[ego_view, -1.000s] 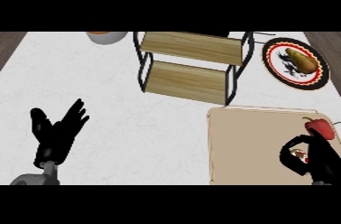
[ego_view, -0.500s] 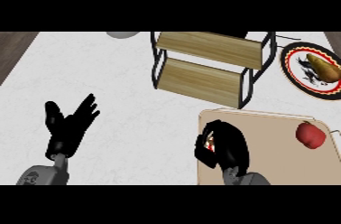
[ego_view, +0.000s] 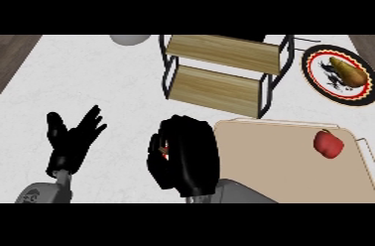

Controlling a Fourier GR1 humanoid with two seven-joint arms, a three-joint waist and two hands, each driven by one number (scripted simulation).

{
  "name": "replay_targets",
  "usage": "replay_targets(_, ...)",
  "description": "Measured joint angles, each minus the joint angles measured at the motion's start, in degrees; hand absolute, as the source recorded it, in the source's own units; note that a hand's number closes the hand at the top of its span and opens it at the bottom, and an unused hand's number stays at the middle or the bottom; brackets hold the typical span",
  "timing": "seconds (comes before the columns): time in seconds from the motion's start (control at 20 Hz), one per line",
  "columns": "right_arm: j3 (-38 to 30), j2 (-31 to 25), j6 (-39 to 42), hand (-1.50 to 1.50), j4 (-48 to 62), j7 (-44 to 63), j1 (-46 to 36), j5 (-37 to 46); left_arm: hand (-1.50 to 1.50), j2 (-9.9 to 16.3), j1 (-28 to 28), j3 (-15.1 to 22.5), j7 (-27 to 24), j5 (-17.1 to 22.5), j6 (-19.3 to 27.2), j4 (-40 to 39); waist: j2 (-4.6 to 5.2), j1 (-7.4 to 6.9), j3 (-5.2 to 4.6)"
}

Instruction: Pick the cupcake from the tray and place it in the tiered shelf

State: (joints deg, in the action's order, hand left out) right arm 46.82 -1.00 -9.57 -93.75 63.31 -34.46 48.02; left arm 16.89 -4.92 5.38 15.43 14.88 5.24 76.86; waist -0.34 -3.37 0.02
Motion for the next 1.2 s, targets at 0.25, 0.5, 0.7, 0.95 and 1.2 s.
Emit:
replay_targets(0.25,-2.7,0.0,0.9,1.50,-2.5,4.4,-11.0,2.8,0.00,0.0,0.9,-0.5,-0.3,-0.1,0.3,-0.1,-0.51,1.22,0.06)
replay_targets(0.5,-8.1,-0.1,3.7,1.50,-2.8,7.1,-20.1,3.1,0.00,0.4,1.6,-1.4,0.0,0.2,0.2,0.3,-0.71,2.08,0.02)
replay_targets(0.7,-13.9,0.0,6.4,1.50,-1.2,7.7,-26.7,2.6,0.00,0.1,2.2,-1.4,-0.2,-0.1,0.7,0.8,-0.71,2.56,0.06)
replay_targets(0.95,-22.2,0.1,8.9,1.50,2.6,7.5,-34.1,2.2,0.00,0.1,2.7,-2.1,-1.0,0.3,0.1,0.9,-0.53,2.84,0.07)
replay_targets(1.2,-30.3,0.3,11.4,1.50,8.2,6.0,-41.1,2.6,0.00,0.3,2.6,-2.7,-1.1,0.6,-0.4,0.7,-0.25,3.00,0.11)
